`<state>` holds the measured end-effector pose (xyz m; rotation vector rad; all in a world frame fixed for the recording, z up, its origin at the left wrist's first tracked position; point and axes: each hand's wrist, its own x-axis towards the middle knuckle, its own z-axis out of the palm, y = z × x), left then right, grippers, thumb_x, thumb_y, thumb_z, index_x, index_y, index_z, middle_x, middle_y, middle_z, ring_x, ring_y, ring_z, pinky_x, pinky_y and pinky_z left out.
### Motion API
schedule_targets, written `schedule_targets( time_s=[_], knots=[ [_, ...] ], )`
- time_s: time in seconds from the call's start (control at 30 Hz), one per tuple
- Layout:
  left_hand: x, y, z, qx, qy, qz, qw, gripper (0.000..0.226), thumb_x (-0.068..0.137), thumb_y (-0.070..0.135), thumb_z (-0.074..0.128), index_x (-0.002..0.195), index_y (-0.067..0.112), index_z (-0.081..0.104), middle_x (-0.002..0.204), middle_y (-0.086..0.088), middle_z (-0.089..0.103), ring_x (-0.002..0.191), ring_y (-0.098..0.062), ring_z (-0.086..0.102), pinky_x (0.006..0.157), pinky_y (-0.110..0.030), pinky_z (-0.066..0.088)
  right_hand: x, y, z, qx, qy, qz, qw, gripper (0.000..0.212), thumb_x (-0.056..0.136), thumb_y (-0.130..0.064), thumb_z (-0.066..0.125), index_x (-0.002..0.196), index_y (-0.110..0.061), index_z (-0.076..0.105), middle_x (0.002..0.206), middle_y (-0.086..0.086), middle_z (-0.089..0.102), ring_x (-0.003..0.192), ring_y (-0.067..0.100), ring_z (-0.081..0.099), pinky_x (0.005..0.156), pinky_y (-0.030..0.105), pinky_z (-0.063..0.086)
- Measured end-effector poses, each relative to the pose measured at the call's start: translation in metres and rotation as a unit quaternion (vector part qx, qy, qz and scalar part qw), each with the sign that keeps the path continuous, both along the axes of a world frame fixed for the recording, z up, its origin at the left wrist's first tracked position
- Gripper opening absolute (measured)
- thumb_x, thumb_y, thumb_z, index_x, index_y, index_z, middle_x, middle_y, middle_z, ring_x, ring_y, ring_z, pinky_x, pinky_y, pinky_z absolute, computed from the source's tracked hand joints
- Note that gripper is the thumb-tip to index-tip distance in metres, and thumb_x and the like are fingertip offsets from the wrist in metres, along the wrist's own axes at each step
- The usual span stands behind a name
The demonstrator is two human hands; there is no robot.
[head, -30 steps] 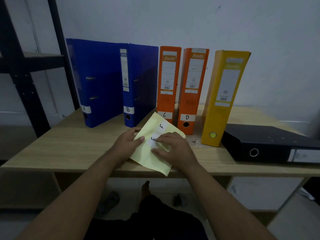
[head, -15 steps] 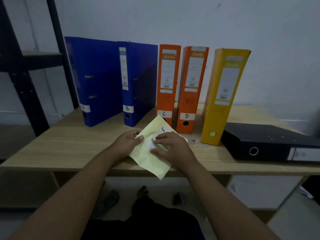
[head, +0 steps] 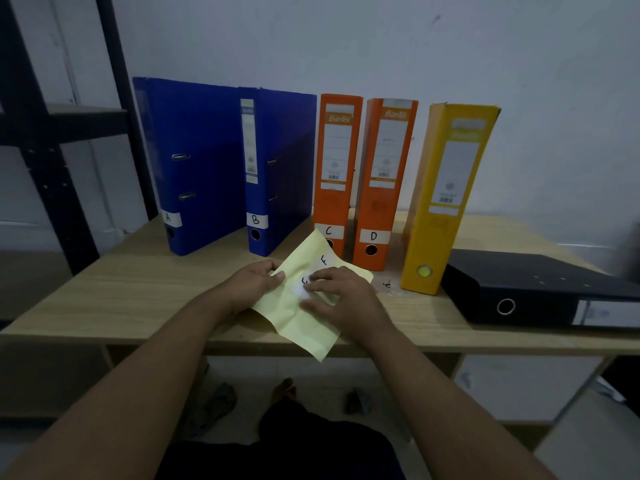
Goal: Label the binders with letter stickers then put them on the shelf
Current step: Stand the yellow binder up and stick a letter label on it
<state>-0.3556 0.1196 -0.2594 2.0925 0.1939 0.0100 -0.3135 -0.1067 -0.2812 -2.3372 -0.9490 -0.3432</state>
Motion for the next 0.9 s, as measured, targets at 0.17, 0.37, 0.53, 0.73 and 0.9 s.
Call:
schedule_targets(
  time_s=[0.17, 0.37, 0.53, 0.73, 0.9],
  knots=[
    [0.002, 0.002, -0.001, -0.025, 0.006, 0.016, 1.000, 0.029, 0.110, 0.038, 0.053, 0.135, 0.030, 0.064, 0.125, 0.001, 0.070, 0.110, -0.021, 0.068, 0.097, -0.041, 0.056, -0.003, 0.001, 0.000, 0.006, -0.023, -0.001, 1.000, 0.032, 0.100, -0.042, 0.074, 0.126, -0.024, 0.080, 0.135, -0.010, 0.072, 0.123, 0.004, 0.056, 0.092, 0.011, 0.035],
    [0.004, -0.006, 0.001, 0.000, 0.016, 0.026, 1.000, 0.032, 0.111, 0.040, 0.049, 0.140, 0.030, 0.058, 0.126, 0.004, 0.061, 0.107, -0.014, 0.061, 0.078, -0.029, 0.047, -0.007, 0.001, -0.001, -0.008, -0.037, 0.002, 0.999, 0.029, 0.103, -0.035, 0.071, 0.126, -0.021, 0.080, 0.133, -0.006, 0.075, 0.122, 0.009, 0.062, 0.101, 0.021, 0.038],
    [0.005, -0.012, -0.004, 0.018, -0.016, 0.030, 0.999, 0.020, 0.110, 0.043, 0.050, 0.125, 0.037, 0.062, 0.117, 0.012, 0.062, 0.104, -0.011, 0.060, 0.076, -0.029, 0.044, -0.002, 0.004, -0.004, -0.001, -0.015, -0.002, 1.000, 0.019, 0.106, -0.032, 0.065, 0.117, -0.021, 0.076, 0.122, -0.007, 0.073, 0.108, 0.007, 0.061, 0.097, 0.025, 0.050],
    [-0.001, -0.025, -0.019, 0.056, -0.087, 0.050, 0.993, 0.013, 0.108, 0.041, 0.055, 0.117, 0.039, 0.065, 0.104, 0.019, 0.065, 0.094, -0.001, 0.062, 0.069, -0.025, 0.044, 0.005, 0.005, -0.006, 0.027, 0.043, -0.023, 0.998, 0.007, 0.111, -0.030, 0.057, 0.107, -0.028, 0.063, 0.107, -0.016, 0.057, 0.093, -0.002, 0.055, 0.079, 0.013, 0.042],
    [-0.005, -0.025, -0.016, 0.045, -0.097, 0.047, 0.993, 0.015, 0.105, 0.046, 0.061, 0.117, 0.039, 0.065, 0.106, 0.021, 0.065, 0.096, -0.002, 0.062, 0.069, -0.022, 0.045, 0.009, 0.008, -0.006, 0.031, 0.079, -0.033, 0.996, 0.008, 0.112, -0.031, 0.054, 0.107, -0.028, 0.060, 0.108, -0.013, 0.058, 0.092, 0.000, 0.053, 0.083, 0.021, 0.042]
  ],
)
